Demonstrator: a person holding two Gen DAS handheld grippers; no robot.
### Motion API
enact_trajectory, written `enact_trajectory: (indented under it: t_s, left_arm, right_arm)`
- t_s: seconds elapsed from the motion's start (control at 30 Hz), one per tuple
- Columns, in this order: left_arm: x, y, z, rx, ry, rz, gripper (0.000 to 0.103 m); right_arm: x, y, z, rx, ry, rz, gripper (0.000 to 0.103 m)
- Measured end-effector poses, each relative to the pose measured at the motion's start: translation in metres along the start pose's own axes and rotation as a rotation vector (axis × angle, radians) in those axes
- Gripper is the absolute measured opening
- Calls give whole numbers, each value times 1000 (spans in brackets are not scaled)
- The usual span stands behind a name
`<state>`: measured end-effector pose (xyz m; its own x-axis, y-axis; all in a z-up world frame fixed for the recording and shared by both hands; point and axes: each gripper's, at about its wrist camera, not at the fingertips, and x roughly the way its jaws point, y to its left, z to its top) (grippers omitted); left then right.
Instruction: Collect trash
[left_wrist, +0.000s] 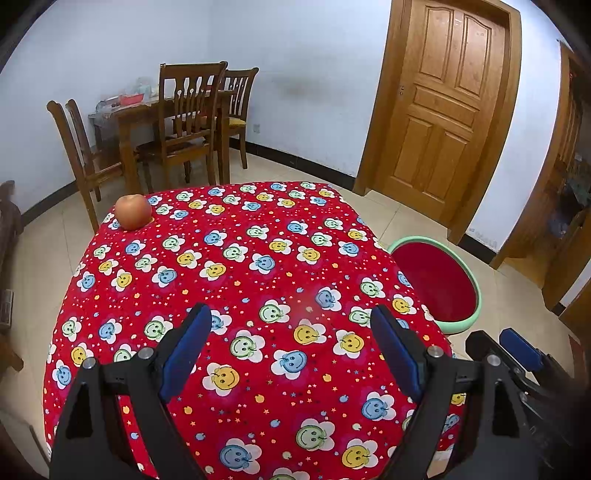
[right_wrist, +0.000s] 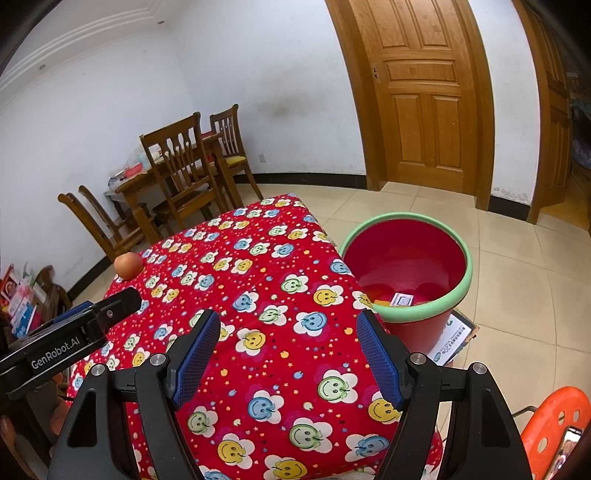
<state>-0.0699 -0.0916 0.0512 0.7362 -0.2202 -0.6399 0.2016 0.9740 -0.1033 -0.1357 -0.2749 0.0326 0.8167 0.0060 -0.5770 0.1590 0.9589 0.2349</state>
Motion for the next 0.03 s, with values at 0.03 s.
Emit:
enact_trajectory:
  t_s: [0.03]
  left_arm:
    - [0, 1, 1, 2, 1, 2, 87]
  right_arm:
    - [0, 0, 0, 0, 0, 0, 77]
